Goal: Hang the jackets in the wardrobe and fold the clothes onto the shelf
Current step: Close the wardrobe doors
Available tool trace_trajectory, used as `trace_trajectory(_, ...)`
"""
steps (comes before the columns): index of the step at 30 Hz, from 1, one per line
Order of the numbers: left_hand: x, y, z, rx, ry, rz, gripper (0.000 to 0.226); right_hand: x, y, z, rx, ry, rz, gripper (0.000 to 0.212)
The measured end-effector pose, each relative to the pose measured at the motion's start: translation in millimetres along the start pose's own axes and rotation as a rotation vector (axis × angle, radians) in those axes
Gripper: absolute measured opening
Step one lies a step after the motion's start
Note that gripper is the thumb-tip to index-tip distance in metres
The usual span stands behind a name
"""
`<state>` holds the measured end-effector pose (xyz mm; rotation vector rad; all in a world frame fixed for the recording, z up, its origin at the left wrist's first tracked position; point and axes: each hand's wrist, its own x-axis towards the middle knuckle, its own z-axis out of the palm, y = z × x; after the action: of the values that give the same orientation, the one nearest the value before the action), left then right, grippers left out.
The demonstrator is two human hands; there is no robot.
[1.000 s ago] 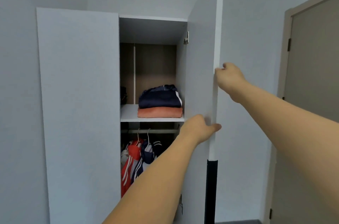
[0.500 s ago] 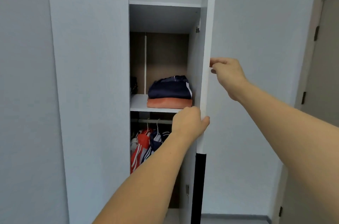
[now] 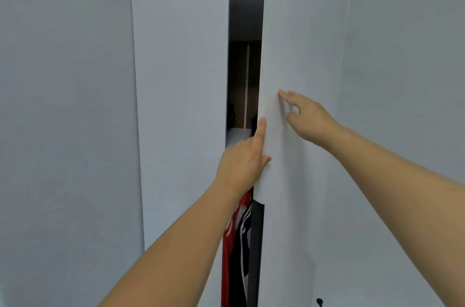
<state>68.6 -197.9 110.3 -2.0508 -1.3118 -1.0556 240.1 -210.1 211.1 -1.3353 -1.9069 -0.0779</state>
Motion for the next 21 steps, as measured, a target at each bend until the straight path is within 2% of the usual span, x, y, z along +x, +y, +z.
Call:
trace_trajectory(3, 10, -33, 10, -0.001, -0.058, -0.05, 0.095, 21, 7, 24, -0.331, -0.122, -0.075, 0.077)
trace_trajectory(7, 29, -73, 32, 0.102, -0.098, -0.091, 0.096, 48, 14, 66, -0.523, -0.179, -0.065, 0.098)
trace_trajectory(14, 73, -128, 71, 0.325, -0.155, -0.121, 0.111, 94, 28, 135, -0.627, -0.147, -0.002, 0.123)
trace_trajectory(21, 103, -165, 110, 0.359, -0.181, -0.091, 0.111, 125, 46, 178, -0.64, -0.064, 0.038, 0.125)
